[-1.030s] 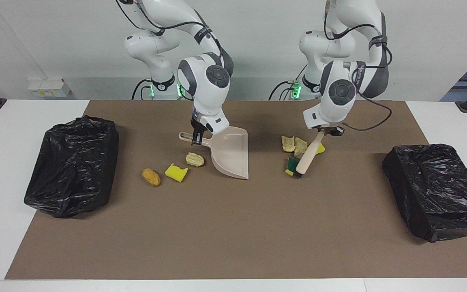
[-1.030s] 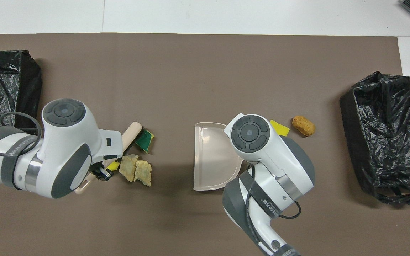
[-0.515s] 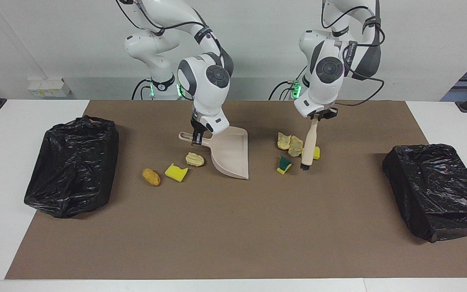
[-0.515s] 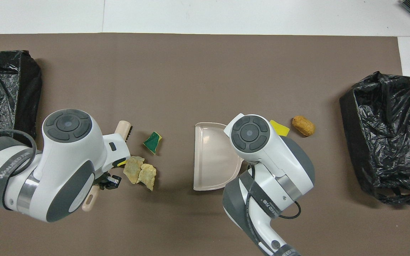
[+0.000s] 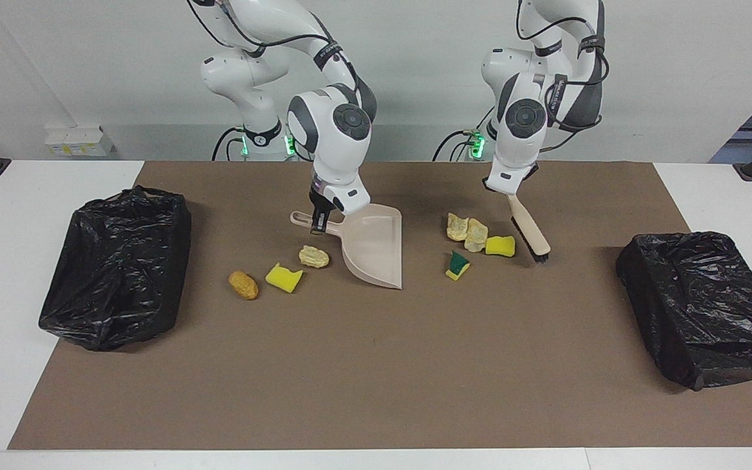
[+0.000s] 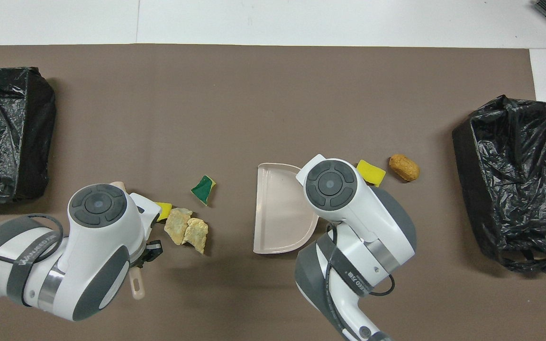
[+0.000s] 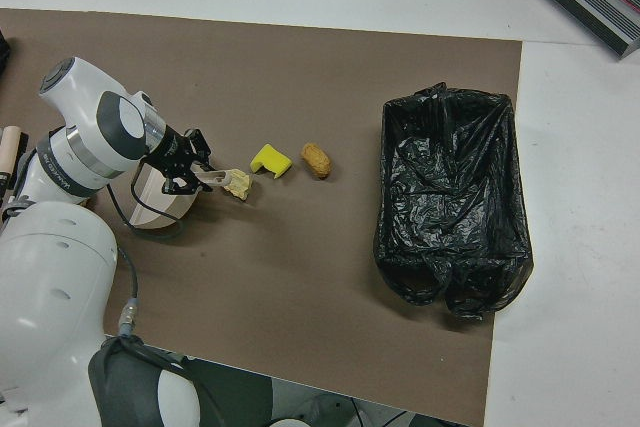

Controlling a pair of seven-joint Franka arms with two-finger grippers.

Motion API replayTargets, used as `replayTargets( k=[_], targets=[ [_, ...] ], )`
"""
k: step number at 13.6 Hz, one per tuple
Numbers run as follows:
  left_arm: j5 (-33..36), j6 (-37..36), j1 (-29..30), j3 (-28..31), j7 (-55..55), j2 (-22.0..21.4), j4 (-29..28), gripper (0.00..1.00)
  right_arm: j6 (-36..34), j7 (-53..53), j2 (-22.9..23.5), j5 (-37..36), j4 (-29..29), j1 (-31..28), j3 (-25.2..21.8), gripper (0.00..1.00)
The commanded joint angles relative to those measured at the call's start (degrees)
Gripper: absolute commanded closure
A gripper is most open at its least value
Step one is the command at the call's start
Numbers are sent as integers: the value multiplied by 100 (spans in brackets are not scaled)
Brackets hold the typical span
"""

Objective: Sweep and dump trash in bin
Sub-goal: 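Sweep the gathered debris into the dustpan with the left gripper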

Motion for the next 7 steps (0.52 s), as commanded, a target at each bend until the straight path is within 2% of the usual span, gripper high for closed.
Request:
replayTargets(
  k=[1, 3, 5, 7],
  targets=[
    [-557, 373, -177, 50, -255, 95, -182, 100, 365, 259, -359, -397, -500, 97, 47, 100],
    [-699, 549, -422, 41, -219, 350, -138, 100, 383, 269, -368, -425, -535, 88, 47, 100],
    [-1120, 856, -616, 41, -202, 509, 20, 100, 392, 269, -377, -460, -544, 97, 47, 100],
    [-1262, 997, -1098, 32, -53, 615, 222, 100, 401, 269, -403, -522, -579, 97, 56, 100]
  ],
)
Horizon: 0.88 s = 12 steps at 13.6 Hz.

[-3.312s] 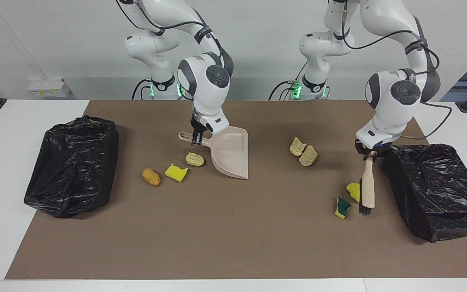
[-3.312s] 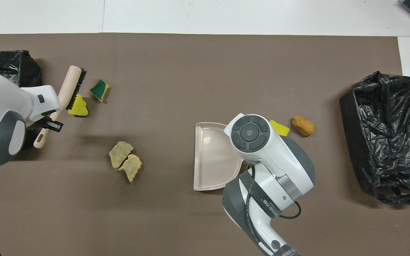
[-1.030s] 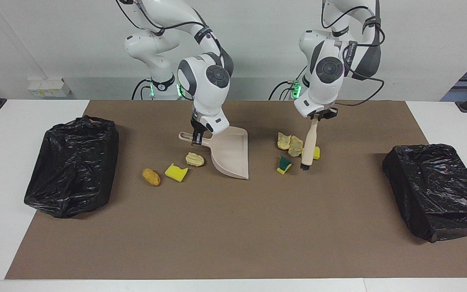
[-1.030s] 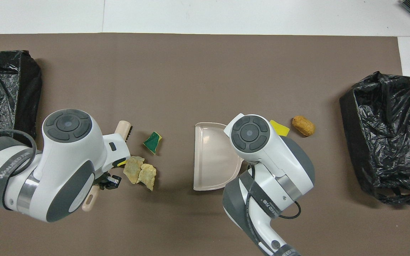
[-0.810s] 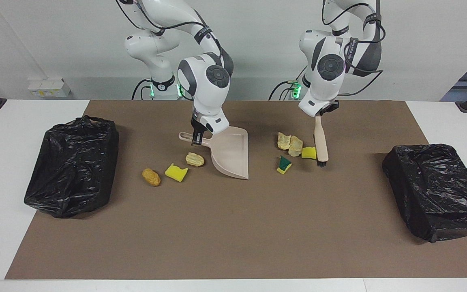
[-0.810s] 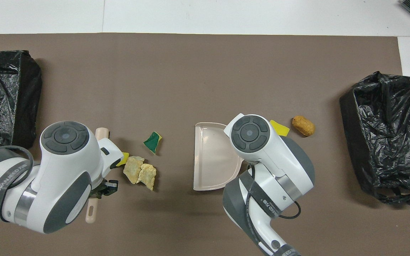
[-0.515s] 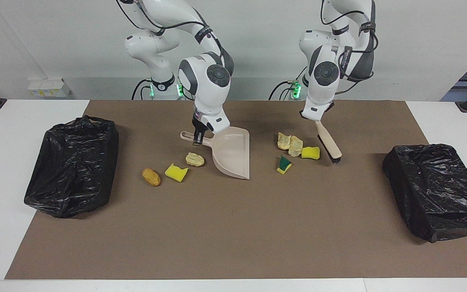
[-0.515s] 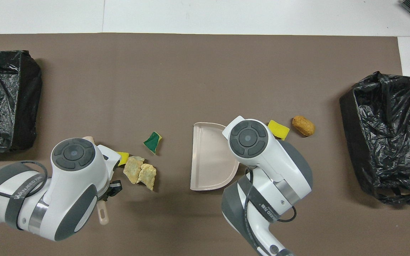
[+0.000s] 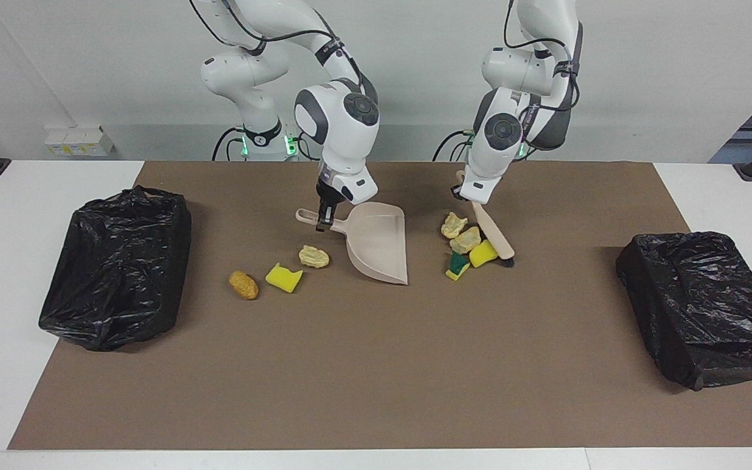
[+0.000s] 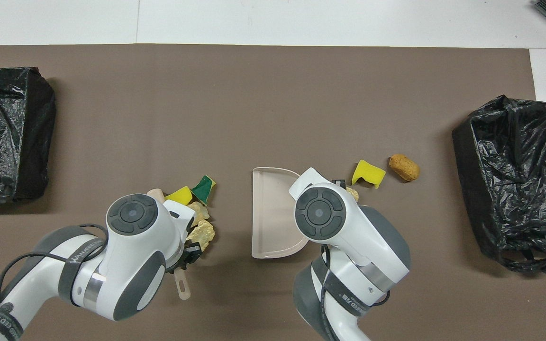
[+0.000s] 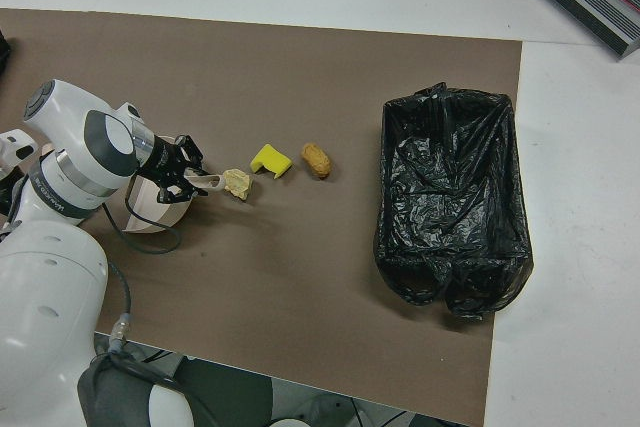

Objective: Sweep and dump trash in bin
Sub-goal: 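Sweep the gathered debris into the dustpan with the left gripper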

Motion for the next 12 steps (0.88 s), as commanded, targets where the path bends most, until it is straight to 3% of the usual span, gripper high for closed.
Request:
replayTargets(
  k=[1, 3, 7, 12],
  targets=[
    [-440, 190, -617, 68, 93, 176, 281, 100, 138, 77, -196, -201, -266, -51, 54, 100],
    [-783, 374, -1082, 68, 93, 202, 430, 100, 146, 15, -213, -201, -310, -60, 54, 100],
    [-969, 734, -1690, 15, 443, 914, 1247, 100, 252, -3, -266, -193, -415, -68, 54, 100],
    [-979, 281, -1814, 59, 436, 835, 1791, 100, 234, -29, -257, -166, -415, -103, 54, 100]
  ],
)
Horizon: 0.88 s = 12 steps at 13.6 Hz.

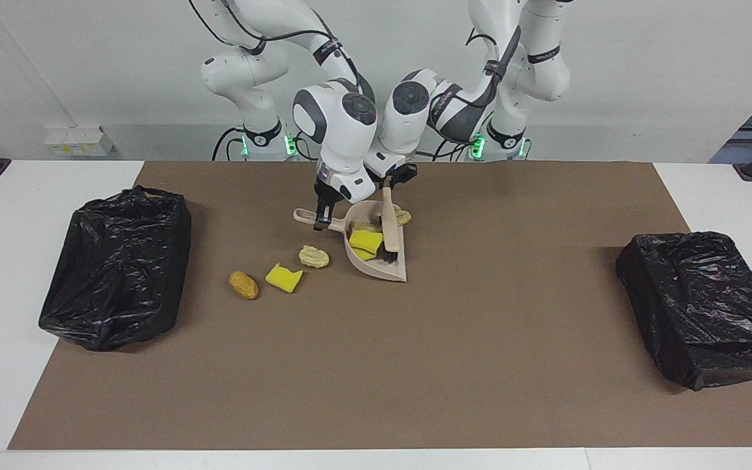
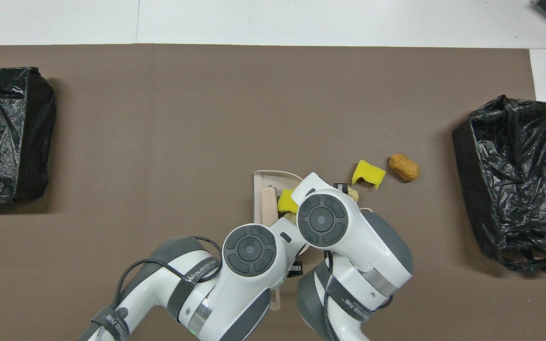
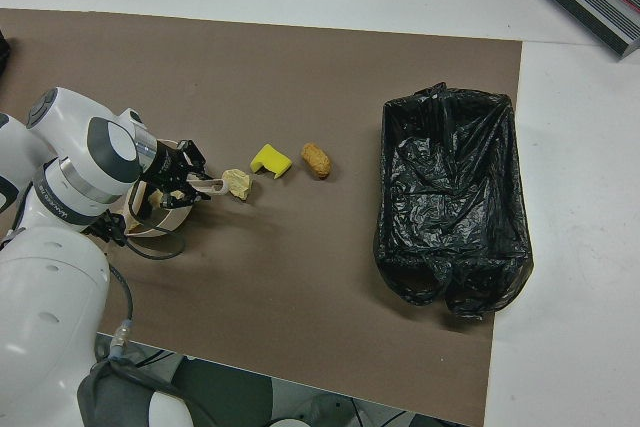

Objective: Sweep and dump trash in bin
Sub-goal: 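Sweep the gathered debris into the dustpan with the left gripper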

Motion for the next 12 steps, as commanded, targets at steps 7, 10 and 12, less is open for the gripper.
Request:
replayTargets(
  k=[7, 10, 12],
  targets=[
    [-107, -1663, 679, 193, -174, -702, 3, 100, 163, -274, -137, -84, -183, -144, 46, 100],
    [-107, -1419, 679, 184, -579, -1073, -859, 100, 137, -440, -163, -23, -270, -214, 54, 100],
    [-116, -841, 600, 175, -764, -977, -1063, 100, 154, -555, -242, 127, -410, -223, 46, 100]
  ],
)
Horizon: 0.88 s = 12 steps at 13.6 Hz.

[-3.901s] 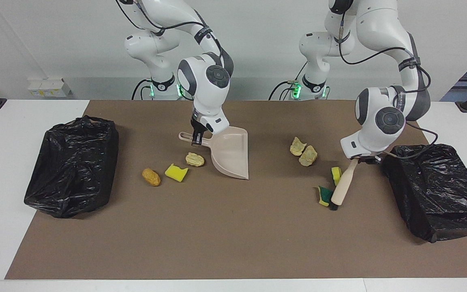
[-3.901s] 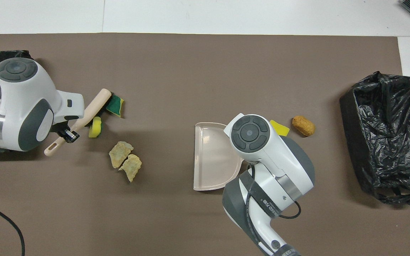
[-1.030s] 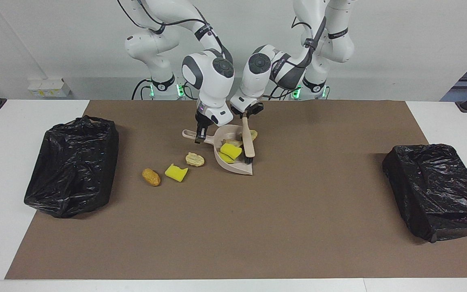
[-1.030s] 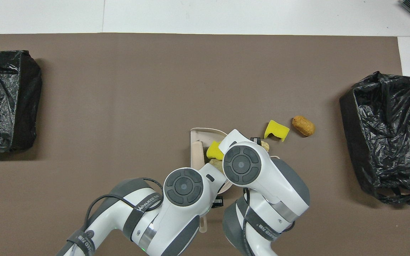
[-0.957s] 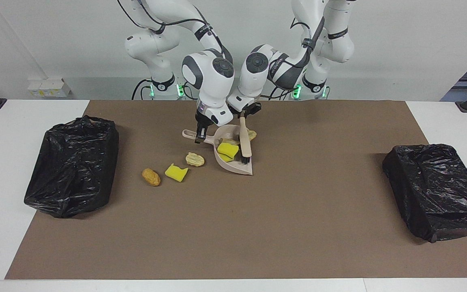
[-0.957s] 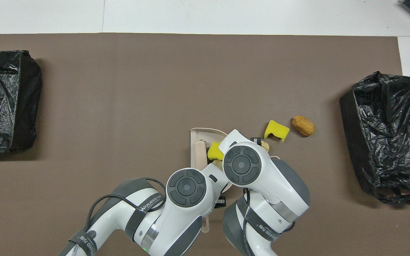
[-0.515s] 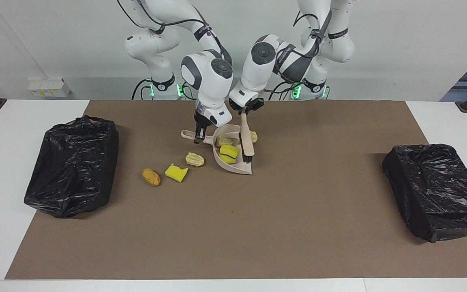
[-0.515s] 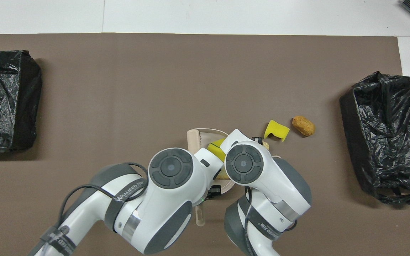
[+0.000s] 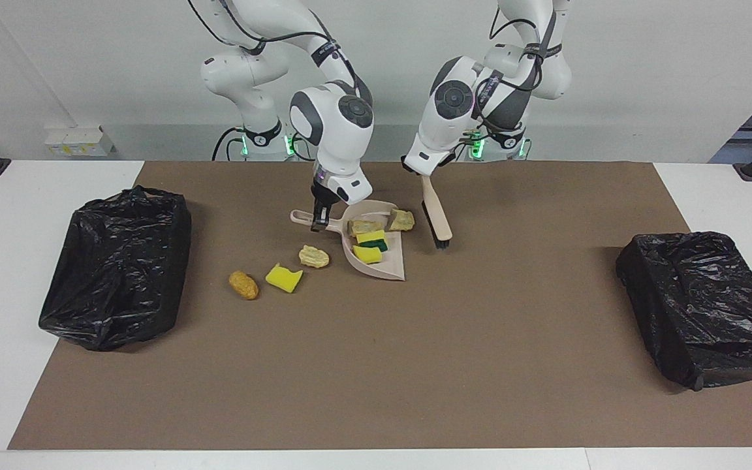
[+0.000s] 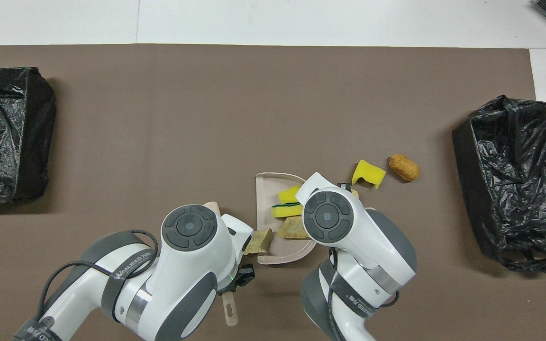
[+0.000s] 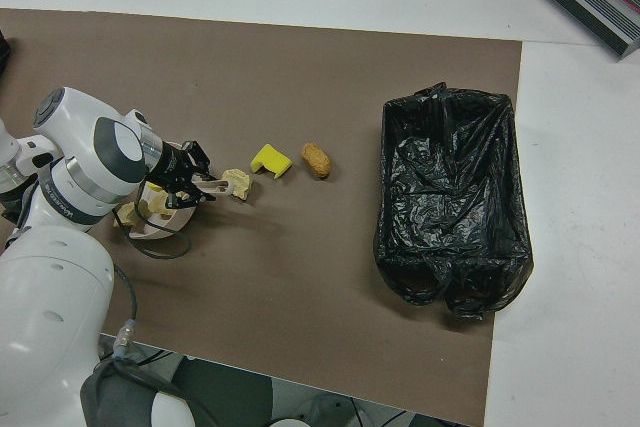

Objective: Sweep and dump trash in bin
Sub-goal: 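Sweep the gathered debris into the dustpan with the left gripper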

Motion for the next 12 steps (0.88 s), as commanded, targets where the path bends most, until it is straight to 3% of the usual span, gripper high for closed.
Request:
replayTargets(
  k=[1, 5, 8, 12],
  targets=[
    [-126, 680, -111, -39, -221, -98, -405, 100, 137, -301, -264, 119, -383, -128, 47, 100],
    [-522, 1225, -682, -48, -221, 78, -283, 100, 129, -292, -300, 154, -445, -155, 47, 100],
    [-531, 1183, -981, -57, -282, 254, 156, 100, 120, -309, -300, 154, -472, -295, 47, 100],
    [-531, 1156, -1088, -65, -344, 202, 262, 100, 85, -309, -309, 154, -472, -313, 47, 100]
  ],
)
